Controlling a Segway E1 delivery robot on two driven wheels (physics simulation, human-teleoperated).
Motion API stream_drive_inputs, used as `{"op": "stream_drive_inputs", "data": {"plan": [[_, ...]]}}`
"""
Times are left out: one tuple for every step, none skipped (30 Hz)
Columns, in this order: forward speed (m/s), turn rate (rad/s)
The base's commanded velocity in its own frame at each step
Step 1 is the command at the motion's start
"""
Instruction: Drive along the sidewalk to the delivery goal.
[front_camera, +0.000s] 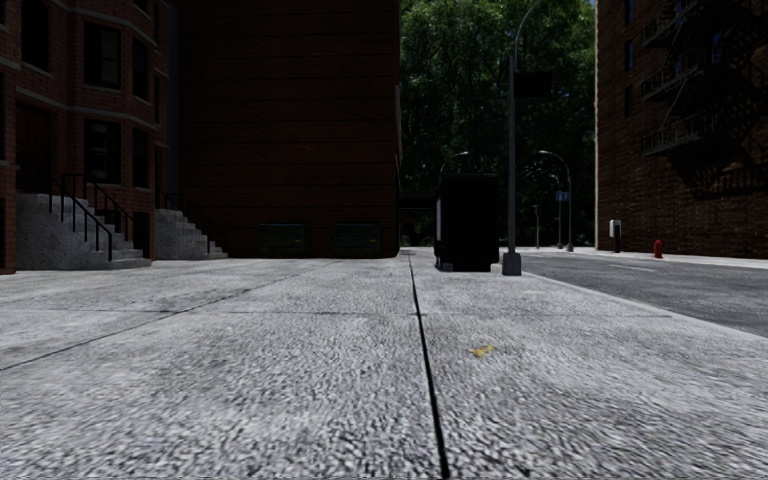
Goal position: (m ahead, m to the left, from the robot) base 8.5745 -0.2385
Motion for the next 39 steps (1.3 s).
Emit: {"op": "stream_drive_inputs", "data": {"plan": [[2.0,0.0],[2.0,0.0],[2.0,0.0],[2.0,0.0],[2.0,0.0],[2.0,0.0],[2.0,0.0],[2.0,0.0],[2.0,0.0],[2.0,0.0],[2.0,0.0],[2.0,0.0],[2.0,0.0],[2.0,0.0],[2.0,0.0],[2.0,0.0],[2.0,0.0],[2.0,0.0],[2.0,0.0],[2.0,0.0],[2.0,0.0],[2.0,0.0],[2.0,0.0],[2.0,0.0],[2.0,0.0],[2.0,0.0],[2.0,0.0],[2.0,0.0],[2.0,-0.05],[2.0,-0.05],[2.0,-0.09],[2.0,-0.1],[2.0,-0.1],[2.0,-0.1],[2.0,-0.1],[2.0,-0.1],[2.0,-0.1],[2.0,-0.1],[2.0,-0.07]]}}
